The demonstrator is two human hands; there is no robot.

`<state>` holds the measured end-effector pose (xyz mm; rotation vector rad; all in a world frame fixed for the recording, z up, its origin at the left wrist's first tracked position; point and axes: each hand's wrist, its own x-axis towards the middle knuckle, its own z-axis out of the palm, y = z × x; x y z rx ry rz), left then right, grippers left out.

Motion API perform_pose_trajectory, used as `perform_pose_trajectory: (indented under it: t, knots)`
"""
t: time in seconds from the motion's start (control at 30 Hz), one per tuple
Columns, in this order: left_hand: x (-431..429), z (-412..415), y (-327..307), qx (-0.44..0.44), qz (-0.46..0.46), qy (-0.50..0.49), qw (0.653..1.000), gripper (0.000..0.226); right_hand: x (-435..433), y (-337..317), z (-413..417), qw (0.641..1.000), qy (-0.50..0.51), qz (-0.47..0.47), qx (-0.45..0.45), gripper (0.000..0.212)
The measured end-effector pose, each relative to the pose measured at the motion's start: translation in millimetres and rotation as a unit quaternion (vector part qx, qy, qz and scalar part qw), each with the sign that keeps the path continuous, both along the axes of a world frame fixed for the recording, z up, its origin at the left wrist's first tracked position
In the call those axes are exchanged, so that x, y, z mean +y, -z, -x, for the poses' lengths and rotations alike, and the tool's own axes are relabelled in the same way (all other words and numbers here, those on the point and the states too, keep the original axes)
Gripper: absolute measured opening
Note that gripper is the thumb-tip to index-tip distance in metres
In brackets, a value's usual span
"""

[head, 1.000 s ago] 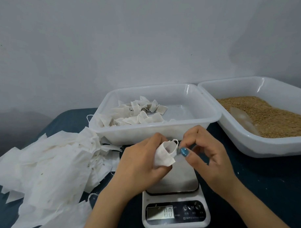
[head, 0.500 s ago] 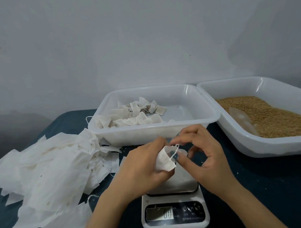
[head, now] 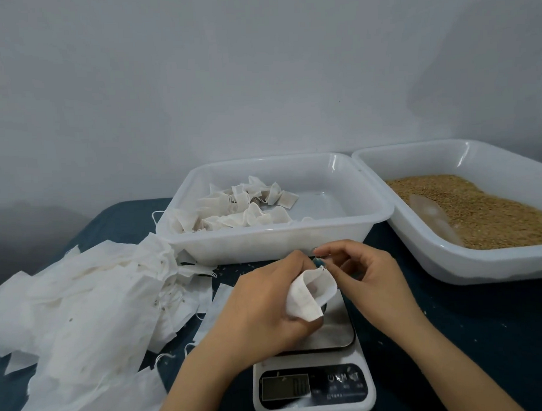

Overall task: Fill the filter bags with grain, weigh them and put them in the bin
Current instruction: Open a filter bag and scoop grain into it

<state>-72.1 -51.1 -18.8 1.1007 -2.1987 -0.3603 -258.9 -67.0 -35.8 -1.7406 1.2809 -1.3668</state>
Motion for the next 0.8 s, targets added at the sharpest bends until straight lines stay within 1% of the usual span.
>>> perform_pose_trajectory:
  t: [0.07,0.13,0.17,0.23,0.27,0.3,0.33,0.4,0.43,0.47,0.5,0.53,0.57,0.6,0.67,0.73,0.8]
  knots:
    - [-1,-1,1,-0.003,0.000,-0.010,1.000,0.029,0,0,4,0.998,0.033,0.012,0.052,0.018]
    - [-2,-2,2,-0.005,-0.005,-0.017,1.000,0.030,-2,-9,11,0.989,0.090,0.050,0.104,0.015]
    - [-3,-3,2,-0.006,-0.007,-0.020,1.000,0.030,-4,-15,17,0.980,0.128,0.081,0.130,0.015]
    - [-4,-5,2,-0.010,-0.007,-0.022,1.000,0.029,-13,-31,40,0.949,0.213,0.134,0.193,0.016]
    - [-4,-5,2,-0.012,-0.007,-0.022,1.000,0.029,-18,-38,56,0.934,0.250,0.129,0.220,0.017]
    - [-5,-6,2,-0.012,-0.008,-0.022,1.000,0.028,-25,-44,73,0.925,0.279,0.096,0.240,0.018]
    - [-5,-6,2,-0.014,-0.010,-0.022,1.000,0.028,-33,-48,91,0.917,0.299,0.042,0.259,0.020]
    - [-6,-6,3,-0.020,-0.011,-0.023,0.999,0.029,-51,-52,126,0.895,0.313,-0.095,0.302,0.031]
    - [-7,-6,3,-0.025,-0.011,-0.023,0.999,0.029,-59,-54,140,0.876,0.307,-0.164,0.335,0.035]
    - [-7,-6,3,-0.032,-0.011,-0.022,0.999,0.029,-66,-55,151,0.848,0.294,-0.229,0.378,0.039]
    - [-7,-6,4,-0.038,-0.012,-0.021,0.999,0.029,-71,-56,158,0.815,0.274,-0.285,0.423,0.041]
    - [-8,-7,5,-0.043,-0.013,-0.019,0.999,0.029,-76,-54,161,0.790,0.255,-0.321,0.456,0.042]
    - [-8,-7,5,-0.045,-0.012,-0.018,0.999,0.029,-80,-52,163,0.779,0.241,-0.341,0.469,0.043]
    - [-8,-7,6,-0.046,-0.012,-0.017,0.999,0.029,-84,-49,162,0.778,0.232,-0.349,0.468,0.044]
    - [-9,-8,6,-0.044,-0.010,-0.018,0.999,0.028,-87,-44,159,0.781,0.225,-0.348,0.467,0.043]
    - [-10,-8,7,-0.046,-0.010,-0.018,0.999,0.027,-87,-43,156,0.783,0.228,-0.343,0.466,0.046]
    - [-10,-8,8,-0.050,-0.013,-0.018,0.999,0.027,-86,-45,156,0.797,0.247,-0.324,0.446,0.046]
